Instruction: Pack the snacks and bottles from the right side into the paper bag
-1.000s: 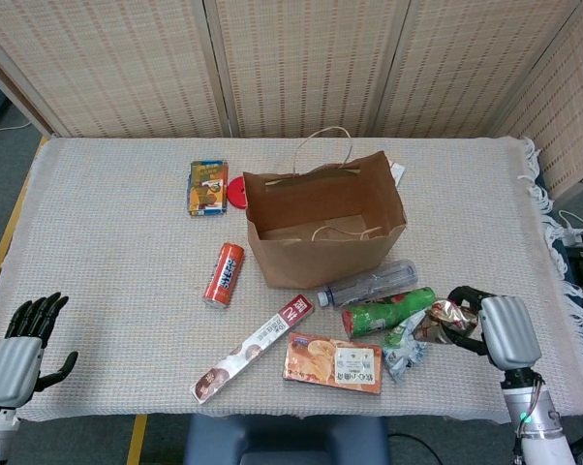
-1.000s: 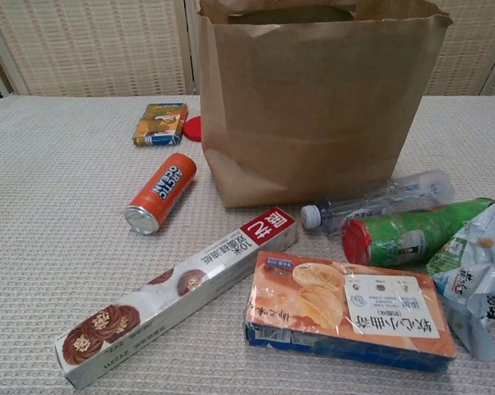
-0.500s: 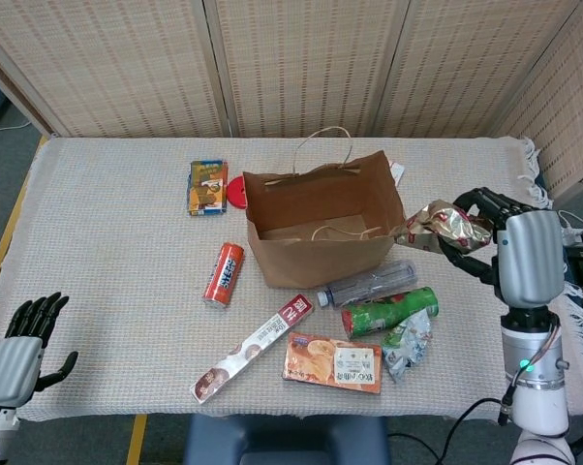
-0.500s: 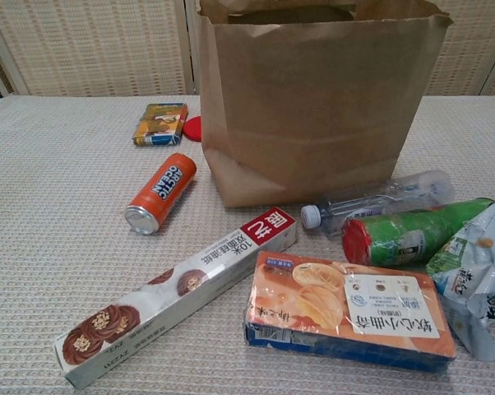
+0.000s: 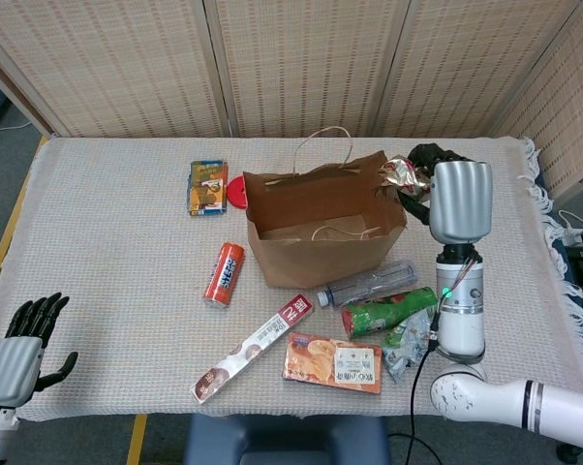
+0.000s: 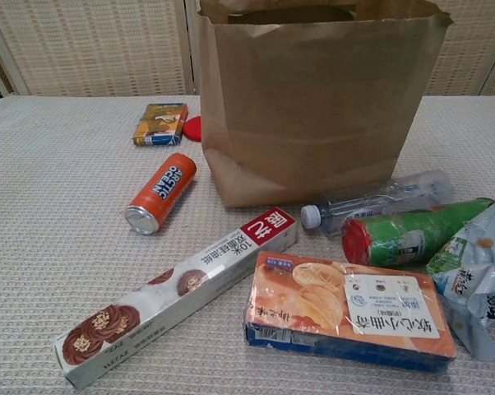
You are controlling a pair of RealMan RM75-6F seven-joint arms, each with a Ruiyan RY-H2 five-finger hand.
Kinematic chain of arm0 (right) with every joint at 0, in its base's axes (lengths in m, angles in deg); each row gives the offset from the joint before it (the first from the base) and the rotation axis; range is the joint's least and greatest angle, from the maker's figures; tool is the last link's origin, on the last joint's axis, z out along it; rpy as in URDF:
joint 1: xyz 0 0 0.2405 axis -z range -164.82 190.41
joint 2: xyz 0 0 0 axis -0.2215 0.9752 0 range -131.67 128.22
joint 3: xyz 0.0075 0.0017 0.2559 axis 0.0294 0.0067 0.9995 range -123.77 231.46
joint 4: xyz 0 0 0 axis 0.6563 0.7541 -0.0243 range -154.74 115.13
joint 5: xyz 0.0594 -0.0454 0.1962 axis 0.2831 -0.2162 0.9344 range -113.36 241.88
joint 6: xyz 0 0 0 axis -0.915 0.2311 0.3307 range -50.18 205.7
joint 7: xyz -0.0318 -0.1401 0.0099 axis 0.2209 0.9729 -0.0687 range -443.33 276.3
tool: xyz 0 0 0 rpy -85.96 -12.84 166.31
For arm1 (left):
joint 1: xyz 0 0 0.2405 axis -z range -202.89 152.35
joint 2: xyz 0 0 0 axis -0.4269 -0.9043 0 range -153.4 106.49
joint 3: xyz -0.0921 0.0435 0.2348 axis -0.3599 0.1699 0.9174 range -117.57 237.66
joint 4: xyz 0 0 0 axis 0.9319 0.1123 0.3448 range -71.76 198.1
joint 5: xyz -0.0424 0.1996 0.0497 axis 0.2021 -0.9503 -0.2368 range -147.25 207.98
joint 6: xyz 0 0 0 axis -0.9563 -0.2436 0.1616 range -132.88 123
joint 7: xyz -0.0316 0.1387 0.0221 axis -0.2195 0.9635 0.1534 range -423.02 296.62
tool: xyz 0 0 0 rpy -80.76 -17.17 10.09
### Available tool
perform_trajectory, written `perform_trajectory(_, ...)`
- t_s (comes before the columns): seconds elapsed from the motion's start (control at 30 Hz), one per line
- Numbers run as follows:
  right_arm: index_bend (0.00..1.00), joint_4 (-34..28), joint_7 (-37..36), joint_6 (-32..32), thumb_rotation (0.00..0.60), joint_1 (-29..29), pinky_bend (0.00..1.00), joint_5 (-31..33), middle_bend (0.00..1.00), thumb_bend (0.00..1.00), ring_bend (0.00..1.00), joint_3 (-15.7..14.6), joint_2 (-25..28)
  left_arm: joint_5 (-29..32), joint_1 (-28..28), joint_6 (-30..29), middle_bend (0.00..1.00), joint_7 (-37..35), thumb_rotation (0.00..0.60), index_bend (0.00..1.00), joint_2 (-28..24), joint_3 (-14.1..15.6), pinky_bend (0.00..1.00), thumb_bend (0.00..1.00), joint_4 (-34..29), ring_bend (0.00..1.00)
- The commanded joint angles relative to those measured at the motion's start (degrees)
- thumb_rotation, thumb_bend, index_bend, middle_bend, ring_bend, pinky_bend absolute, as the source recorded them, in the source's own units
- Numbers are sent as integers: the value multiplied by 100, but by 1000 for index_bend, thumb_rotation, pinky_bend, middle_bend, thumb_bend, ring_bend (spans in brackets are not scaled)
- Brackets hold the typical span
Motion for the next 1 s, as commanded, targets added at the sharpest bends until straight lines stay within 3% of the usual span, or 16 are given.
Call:
perform_trajectory(0.03, 745, 631, 61, 167, 600, -376, 763, 232, 619, 411, 624, -135, -525, 15, 9, 22, 0, -16, 600, 0, -3, -3, 20, 338, 4, 0)
perform_trajectory(0.27, 701, 1089, -31, 264, 600, -557, 734, 146, 619, 411, 586, -442, -990, 33, 15, 50, 0, -38, 600, 0, -19, 3, 20, 337, -11, 0)
perform_trajectory(0.43, 690, 1020, 42, 172, 600, -608, 731, 166, 619, 411, 582, -418, -1097, 31, 6, 44, 0, -49, 600, 0, -31, 12, 21, 338, -32, 0)
perform_trajectory(0.53, 519, 752, 256, 215, 600, -611, 651, 437, 576, 402, 489, -349, -1021, 40, 4, 46, 0, -44, 600, 0, -36, 11, 20, 338, -32, 0)
perform_trajectory(0.67, 32, 343, 549, 287, 600, -586, 347, 895, 211, 253, 122, -244, -804, 47, 4, 48, 0, -43, 600, 0, -38, 10, 20, 338, -35, 0)
perform_trajectory(0.8, 0, 73, 543, 252, 600, -517, 252, 1043, 111, 195, 43, -177, -599, 55, 4, 50, 0, -31, 600, 0, -36, 7, 20, 338, -33, 0)
perform_trajectory(1.0, 0, -521, 62, 229, 600, -174, 246, 819, 106, 189, 42, -186, -61, 79, 3, 55, 0, 15, 600, 0, -23, 1, 20, 338, -35, 0)
